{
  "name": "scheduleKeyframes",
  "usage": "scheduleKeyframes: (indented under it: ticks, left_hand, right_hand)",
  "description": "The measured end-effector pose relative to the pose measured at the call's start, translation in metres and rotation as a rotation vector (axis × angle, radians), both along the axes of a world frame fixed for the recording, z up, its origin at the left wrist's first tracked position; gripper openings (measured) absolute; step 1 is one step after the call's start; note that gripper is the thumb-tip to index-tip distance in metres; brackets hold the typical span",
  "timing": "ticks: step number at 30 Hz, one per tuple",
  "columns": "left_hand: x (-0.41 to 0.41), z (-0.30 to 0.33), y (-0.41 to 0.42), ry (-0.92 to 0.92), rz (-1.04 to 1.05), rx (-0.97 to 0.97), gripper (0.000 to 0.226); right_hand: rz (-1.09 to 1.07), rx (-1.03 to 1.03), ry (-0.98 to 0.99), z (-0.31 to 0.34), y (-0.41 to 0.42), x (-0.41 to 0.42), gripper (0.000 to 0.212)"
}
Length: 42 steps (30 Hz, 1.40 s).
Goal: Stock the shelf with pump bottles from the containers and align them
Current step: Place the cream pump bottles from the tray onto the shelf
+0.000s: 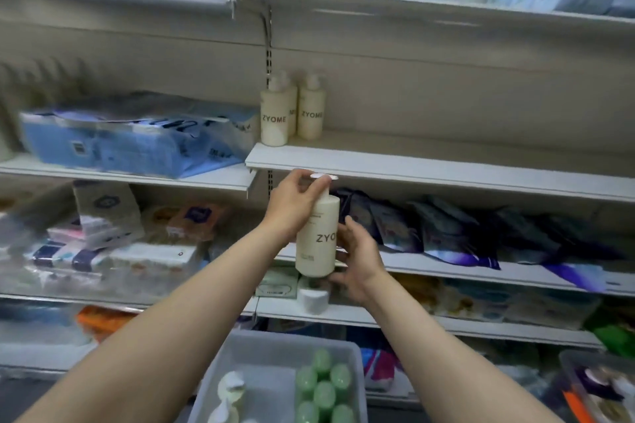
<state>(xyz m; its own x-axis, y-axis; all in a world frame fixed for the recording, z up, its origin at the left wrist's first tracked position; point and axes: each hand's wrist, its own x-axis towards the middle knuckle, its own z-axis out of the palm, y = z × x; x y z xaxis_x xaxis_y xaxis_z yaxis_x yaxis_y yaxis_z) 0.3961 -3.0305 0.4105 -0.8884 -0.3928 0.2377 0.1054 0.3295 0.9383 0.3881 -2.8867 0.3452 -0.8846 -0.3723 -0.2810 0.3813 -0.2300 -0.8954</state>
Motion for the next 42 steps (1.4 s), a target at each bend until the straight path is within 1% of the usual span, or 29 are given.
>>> scheduleKeyframes:
  ticks: [2,4,9,11,14,20,22,26,28,30,33,36,38,42]
  left_hand:
    - [-0.007,0.010,0.003,-0.004,0.039,-0.022,0.048]
    - [-0.011,0.014,0.004,-0.025,0.032,-0.035,0.062]
    - [-0.023,0.015,0.005,-0.036,-0.125,-0.056,0.080]
    - [-0.029,0.014,0.002,-0.058,-0.156,-0.054,0.082]
    - [-0.041,0.012,-0.006,-0.059,-0.164,-0.120,0.076]
    - [-0.075,0.020,-0.033,0.090,-0.124,-0.201,0.089]
    - [-0.088,0.022,-0.042,0.142,-0.100,-0.239,0.088]
    - [-0.112,0.021,-0.061,0.105,-0.051,-0.293,0.091]
    - [-0.123,0.020,-0.069,0.114,-0.045,-0.306,0.089]
    - [-0.134,0.020,-0.077,0.119,-0.056,-0.277,0.081]
    - [-0.153,0.018,-0.086,0.074,-0.031,-0.189,0.071]
    - [-0.173,0.018,-0.090,-0.012,0.039,-0.131,0.070]
    - [-0.183,0.018,-0.092,-0.035,0.061,-0.125,0.067]
    - [-0.193,0.016,-0.095,-0.016,0.104,-0.178,0.052]
  right_hand:
    - [-0.035,-0.045,-0.001,0.018,-0.005,-0.009,0.046]
    - [-0.057,-0.071,0.012,0.032,-0.009,-0.017,0.049]
    - [-0.133,-0.124,0.037,0.053,-0.017,-0.038,0.052]
    - [-0.167,-0.141,0.043,0.059,-0.023,-0.047,0.052]
    - [-0.208,-0.166,0.082,0.073,-0.033,-0.059,0.046]
    - [-0.217,-0.156,0.184,0.098,-0.057,-0.085,0.042]
    - [-0.207,-0.127,0.211,0.101,-0.065,-0.094,0.040]
    - [-0.218,-0.023,0.286,0.099,-0.075,-0.116,0.036]
    - [-0.211,0.022,0.316,0.098,-0.080,-0.128,0.034]
    - [-0.197,0.038,0.326,0.099,-0.085,-0.139,0.033]
    - [-0.176,0.065,0.342,0.102,-0.095,-0.156,0.031]
    - [-0.178,0.075,0.321,0.103,-0.105,-0.174,0.028]
    - [-0.184,0.077,0.303,0.102,-0.110,-0.184,0.026]
    - [-0.204,0.122,0.321,0.096,-0.118,-0.198,0.031]
